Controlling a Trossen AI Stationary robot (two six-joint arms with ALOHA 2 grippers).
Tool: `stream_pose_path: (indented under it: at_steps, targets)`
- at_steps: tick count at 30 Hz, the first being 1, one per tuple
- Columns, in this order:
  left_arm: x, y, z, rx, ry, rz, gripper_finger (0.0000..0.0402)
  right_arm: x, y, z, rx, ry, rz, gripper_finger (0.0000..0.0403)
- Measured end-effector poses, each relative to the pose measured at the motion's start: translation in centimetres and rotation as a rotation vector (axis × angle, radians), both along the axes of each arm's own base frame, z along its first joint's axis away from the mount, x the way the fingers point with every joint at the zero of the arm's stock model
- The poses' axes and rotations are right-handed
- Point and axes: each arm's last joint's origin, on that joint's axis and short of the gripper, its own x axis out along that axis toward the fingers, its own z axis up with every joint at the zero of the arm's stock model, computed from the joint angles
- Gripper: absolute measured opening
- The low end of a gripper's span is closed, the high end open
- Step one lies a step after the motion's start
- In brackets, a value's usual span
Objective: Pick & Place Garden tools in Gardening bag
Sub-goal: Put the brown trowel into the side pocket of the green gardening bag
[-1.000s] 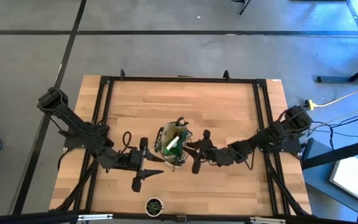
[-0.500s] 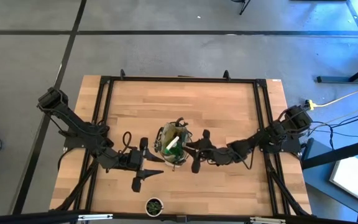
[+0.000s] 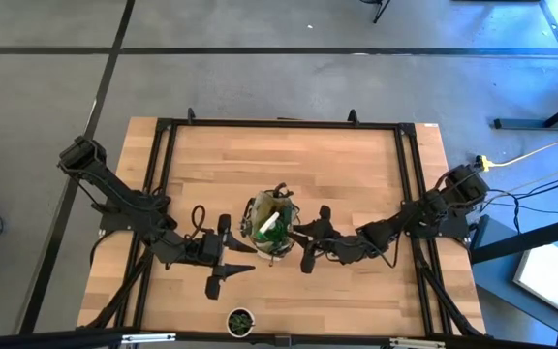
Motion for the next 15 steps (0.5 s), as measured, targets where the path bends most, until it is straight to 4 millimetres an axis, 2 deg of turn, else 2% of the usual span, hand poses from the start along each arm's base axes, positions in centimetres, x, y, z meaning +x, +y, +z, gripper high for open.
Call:
stream_pose_path:
  at_steps: [10, 15]
  targets:
    - [0.0, 0.0, -0.1, 0.004, 0.005, 0.003, 0.0171, -0.7, -0.4, 1.1, 0.036, 0.023, -0.010, 0.0062]
    - [0.0, 0.0, -0.1, 0.004, 0.005, 0.004, 0.0171, -0.8, -0.6, 0.8, 0.043, 0.037, -0.053, 0.0064]
